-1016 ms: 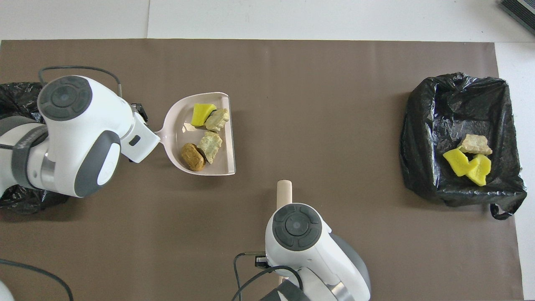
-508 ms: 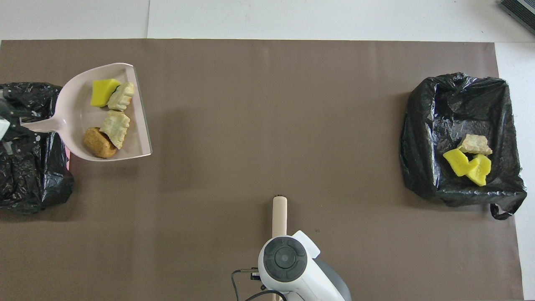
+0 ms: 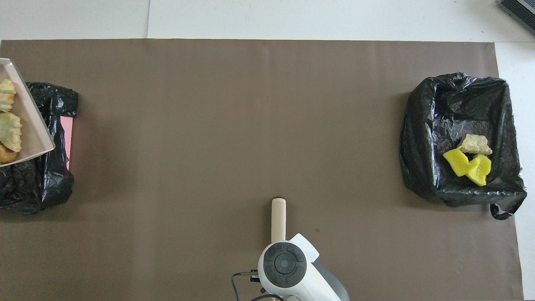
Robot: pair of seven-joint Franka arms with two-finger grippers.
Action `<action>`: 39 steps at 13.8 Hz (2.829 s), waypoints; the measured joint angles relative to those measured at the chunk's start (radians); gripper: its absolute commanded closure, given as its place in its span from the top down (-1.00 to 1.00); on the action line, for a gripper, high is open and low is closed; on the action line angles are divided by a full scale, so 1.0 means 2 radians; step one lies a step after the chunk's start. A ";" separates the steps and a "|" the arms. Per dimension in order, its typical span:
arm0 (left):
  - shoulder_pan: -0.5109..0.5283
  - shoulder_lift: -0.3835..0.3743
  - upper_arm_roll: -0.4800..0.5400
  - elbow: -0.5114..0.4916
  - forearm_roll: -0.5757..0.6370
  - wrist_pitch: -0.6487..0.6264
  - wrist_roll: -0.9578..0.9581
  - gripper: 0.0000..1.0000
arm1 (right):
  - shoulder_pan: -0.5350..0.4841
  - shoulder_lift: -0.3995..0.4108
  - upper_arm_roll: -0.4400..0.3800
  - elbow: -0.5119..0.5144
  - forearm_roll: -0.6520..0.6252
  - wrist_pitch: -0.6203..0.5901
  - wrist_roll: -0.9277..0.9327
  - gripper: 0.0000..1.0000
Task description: Sweep and dump trash in bin
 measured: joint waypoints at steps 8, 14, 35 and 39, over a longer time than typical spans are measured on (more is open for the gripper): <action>0.004 0.009 0.015 0.009 0.252 0.059 0.000 -1.00 | -0.001 0.001 -0.001 -0.006 0.000 0.010 -0.007 -0.70; -0.002 0.029 0.013 0.009 0.387 0.065 0.000 -1.00 | -0.002 0.003 -0.001 -0.016 0.005 0.029 -0.028 1.00; -0.146 0.007 0.004 0.022 0.283 -0.056 -0.150 -1.00 | -0.289 -0.015 -0.014 0.264 -0.179 -0.113 -0.208 1.00; -0.232 0.017 0.002 -0.001 0.210 -0.074 -0.329 -1.00 | -0.307 -0.017 -0.017 0.337 -0.180 -0.190 -0.217 1.00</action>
